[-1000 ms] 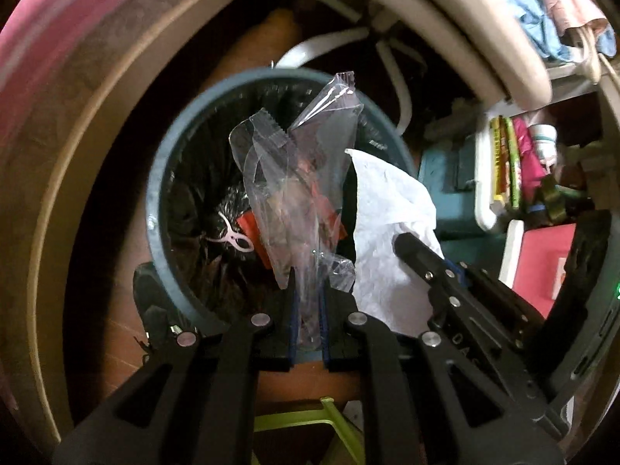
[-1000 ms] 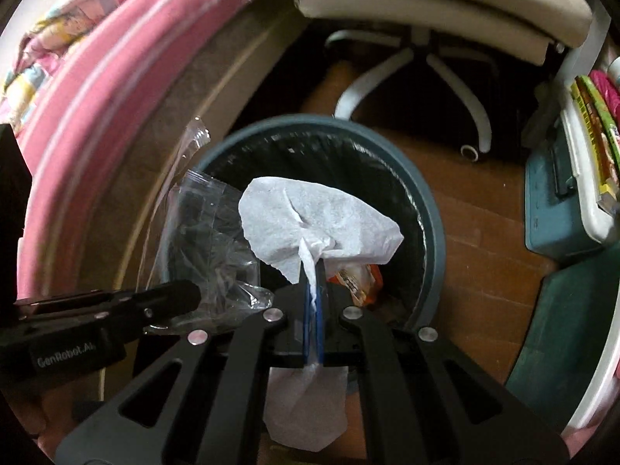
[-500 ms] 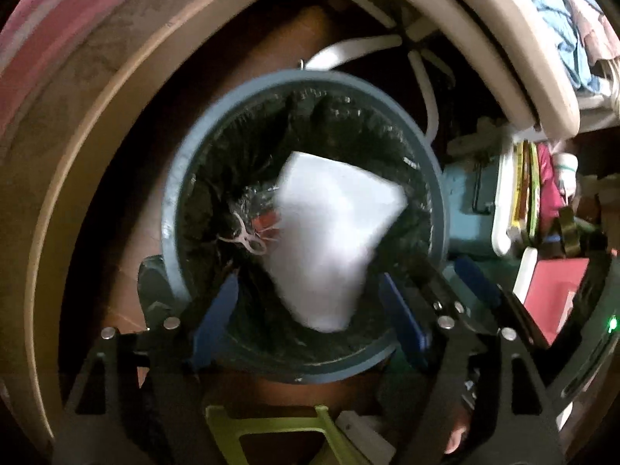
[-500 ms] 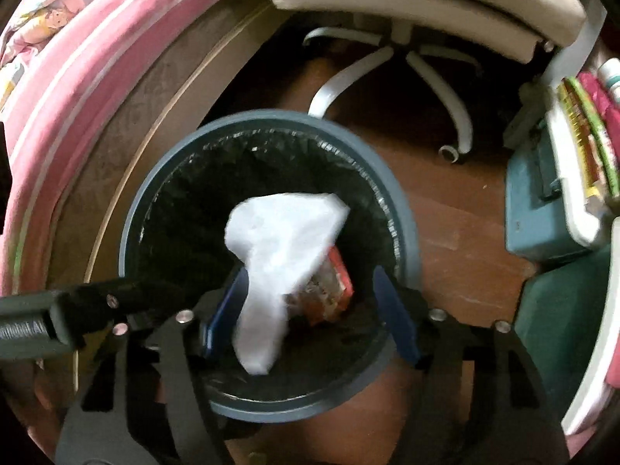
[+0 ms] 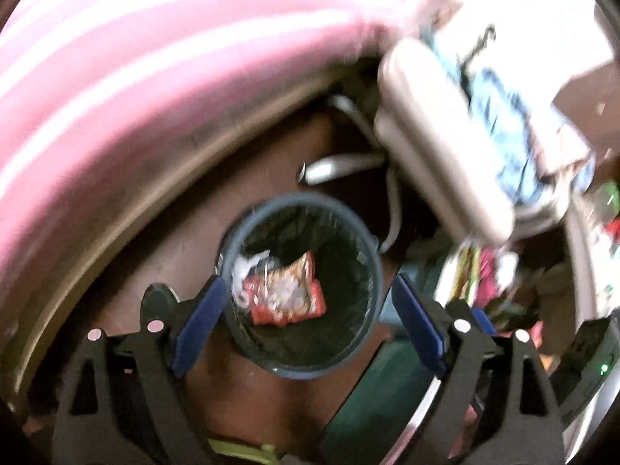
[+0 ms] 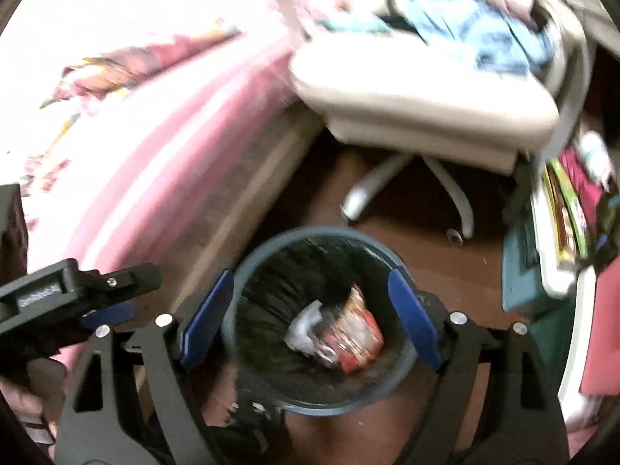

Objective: Collect trash
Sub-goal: 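Move both open tools back over the remaining trash on the bed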

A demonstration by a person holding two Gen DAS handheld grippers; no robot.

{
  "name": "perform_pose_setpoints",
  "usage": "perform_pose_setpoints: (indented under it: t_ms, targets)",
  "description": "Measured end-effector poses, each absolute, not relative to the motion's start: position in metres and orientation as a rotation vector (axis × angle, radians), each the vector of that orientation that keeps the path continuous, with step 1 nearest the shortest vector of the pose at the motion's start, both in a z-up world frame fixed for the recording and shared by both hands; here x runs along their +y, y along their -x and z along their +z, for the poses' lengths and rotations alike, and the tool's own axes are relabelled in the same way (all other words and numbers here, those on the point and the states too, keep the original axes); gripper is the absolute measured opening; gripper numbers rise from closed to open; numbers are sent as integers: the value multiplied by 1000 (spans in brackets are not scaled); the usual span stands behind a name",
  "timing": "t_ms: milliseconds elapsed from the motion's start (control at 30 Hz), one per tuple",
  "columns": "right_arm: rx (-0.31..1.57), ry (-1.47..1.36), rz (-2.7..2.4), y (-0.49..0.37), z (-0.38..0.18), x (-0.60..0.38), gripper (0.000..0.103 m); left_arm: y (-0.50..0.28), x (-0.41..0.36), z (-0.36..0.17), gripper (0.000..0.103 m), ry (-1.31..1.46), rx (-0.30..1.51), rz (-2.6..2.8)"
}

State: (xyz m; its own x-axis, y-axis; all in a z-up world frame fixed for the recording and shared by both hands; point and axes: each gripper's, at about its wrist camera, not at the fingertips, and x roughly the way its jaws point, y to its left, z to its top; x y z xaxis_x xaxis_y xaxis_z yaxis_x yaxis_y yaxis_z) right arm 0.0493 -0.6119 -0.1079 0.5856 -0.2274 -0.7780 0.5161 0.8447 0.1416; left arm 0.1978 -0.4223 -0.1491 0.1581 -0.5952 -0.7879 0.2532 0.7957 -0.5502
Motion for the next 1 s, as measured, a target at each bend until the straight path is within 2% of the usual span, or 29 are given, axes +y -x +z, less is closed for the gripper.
perform_pose_setpoints:
  t_ms: [267,367,500,733,1000]
  targets:
    - [660,-233,-267,-75,-7,-515,87,-196,-306,-59,88,614,1023,-618]
    - [606,-210,-191,-90,23,-472,89,-196,-255,-25,89,643,916,-597]
    - [577,-179,-79,-115,45,-409,90,-197,-190,-6,89,647,832,-522]
    - [613,-124,109,-175,30,-299,90,-201,-70,-12,89,629,731,-315]
    - [680,-13,291,-241,-32,-188,90,-229,48,-70,89,673,754,-92]
